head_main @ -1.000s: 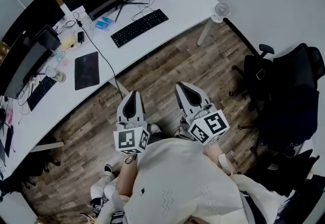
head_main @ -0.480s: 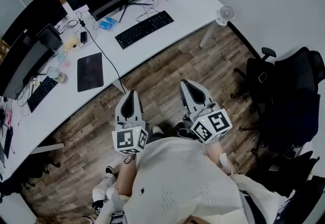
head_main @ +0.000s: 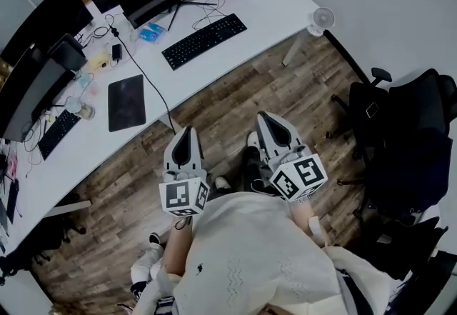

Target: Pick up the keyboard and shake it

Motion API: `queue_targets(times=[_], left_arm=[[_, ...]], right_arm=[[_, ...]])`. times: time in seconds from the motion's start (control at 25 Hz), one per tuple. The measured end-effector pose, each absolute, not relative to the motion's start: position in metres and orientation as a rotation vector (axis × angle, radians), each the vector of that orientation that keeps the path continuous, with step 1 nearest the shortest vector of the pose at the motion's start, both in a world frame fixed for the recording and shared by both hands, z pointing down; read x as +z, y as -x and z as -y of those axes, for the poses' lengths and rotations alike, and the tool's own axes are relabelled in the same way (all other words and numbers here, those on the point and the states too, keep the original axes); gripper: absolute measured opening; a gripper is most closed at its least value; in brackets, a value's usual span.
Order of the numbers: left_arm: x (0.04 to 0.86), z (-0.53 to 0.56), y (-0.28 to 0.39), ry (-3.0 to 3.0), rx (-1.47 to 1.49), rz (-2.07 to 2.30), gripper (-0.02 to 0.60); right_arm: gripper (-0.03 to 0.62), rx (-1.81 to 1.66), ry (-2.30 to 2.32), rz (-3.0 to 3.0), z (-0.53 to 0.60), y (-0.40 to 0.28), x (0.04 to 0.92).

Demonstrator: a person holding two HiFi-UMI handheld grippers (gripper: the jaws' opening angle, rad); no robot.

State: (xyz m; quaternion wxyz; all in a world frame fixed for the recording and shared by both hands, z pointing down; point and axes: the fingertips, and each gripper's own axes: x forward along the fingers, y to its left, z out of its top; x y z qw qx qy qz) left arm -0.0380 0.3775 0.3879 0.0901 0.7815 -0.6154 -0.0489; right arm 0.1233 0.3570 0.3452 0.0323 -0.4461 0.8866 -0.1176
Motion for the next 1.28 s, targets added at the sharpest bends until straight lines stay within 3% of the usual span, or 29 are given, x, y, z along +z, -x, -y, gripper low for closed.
queue_targets(times=[0.84, 1.28], left_arm=[[0.379, -0.235, 0.040, -2.205, -0.114, 1.995, 0.014], [0.378, -0.163, 0.005, -2.119, -0.132, 2.066, 0.014]], right_arm=[[0.001, -0.413, 1.213, -2.820, -0.189, -0.114, 0.345], [0.000, -0.404, 1.151, -2.868, -0.105, -0.150, 0.338]])
